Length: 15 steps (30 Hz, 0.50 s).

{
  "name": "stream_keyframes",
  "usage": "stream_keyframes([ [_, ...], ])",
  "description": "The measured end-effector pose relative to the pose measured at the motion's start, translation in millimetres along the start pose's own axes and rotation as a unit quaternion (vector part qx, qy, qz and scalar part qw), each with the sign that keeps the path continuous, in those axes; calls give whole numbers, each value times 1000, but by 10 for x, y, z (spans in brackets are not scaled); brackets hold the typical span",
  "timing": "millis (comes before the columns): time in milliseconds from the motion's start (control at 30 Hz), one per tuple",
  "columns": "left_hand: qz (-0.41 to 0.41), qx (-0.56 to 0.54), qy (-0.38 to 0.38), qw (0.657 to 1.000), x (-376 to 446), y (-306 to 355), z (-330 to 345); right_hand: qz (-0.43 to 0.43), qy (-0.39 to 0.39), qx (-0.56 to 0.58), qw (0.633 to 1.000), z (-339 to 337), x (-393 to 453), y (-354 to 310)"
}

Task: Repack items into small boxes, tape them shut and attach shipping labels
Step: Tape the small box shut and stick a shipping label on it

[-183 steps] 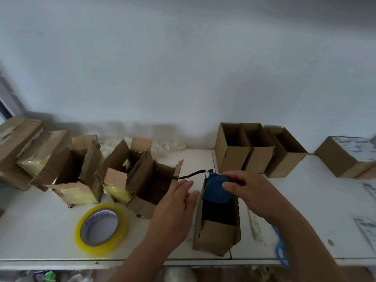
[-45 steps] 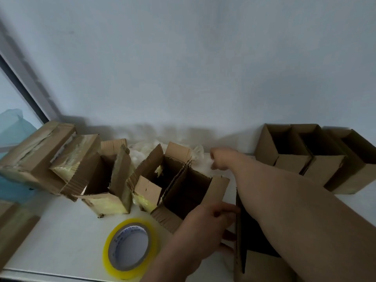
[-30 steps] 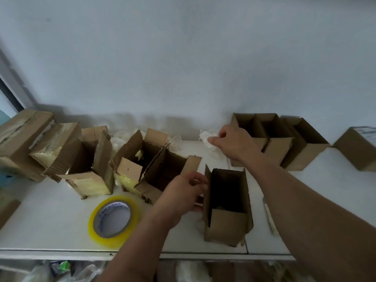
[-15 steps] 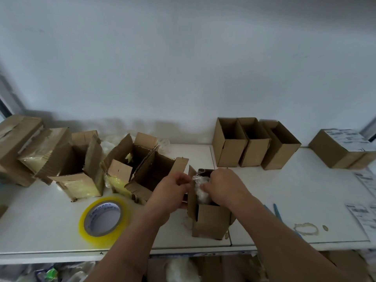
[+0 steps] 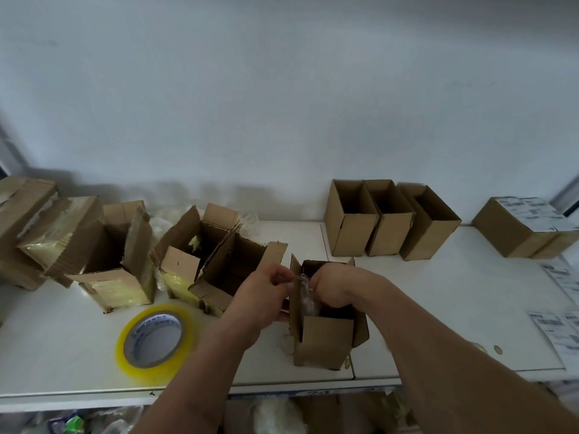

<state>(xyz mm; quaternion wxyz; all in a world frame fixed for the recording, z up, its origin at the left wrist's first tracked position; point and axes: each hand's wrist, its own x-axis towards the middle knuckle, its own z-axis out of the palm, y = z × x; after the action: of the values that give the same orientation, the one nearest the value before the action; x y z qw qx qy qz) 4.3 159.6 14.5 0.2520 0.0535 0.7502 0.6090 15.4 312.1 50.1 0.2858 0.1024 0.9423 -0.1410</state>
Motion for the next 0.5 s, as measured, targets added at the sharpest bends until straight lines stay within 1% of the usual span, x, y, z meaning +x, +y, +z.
stream_keyframes([
  [133,5,5,1,1000,-4,0,1,10,-9,11,1000,69,87,-27],
  [267,4,5,4,1000,-5,1,-6,40,-3,98,994,57,137,-13],
  [367,5,5,5,1000,-10,1,-3,47,-36,154,986,16,127,3],
  [433,7,7,7,1000,-15,4,0,46,-64,150,986,-1,115,-2],
  [500,9,9,10,1000,-22,14,1,44,-82,112,989,-9,105,-28],
])
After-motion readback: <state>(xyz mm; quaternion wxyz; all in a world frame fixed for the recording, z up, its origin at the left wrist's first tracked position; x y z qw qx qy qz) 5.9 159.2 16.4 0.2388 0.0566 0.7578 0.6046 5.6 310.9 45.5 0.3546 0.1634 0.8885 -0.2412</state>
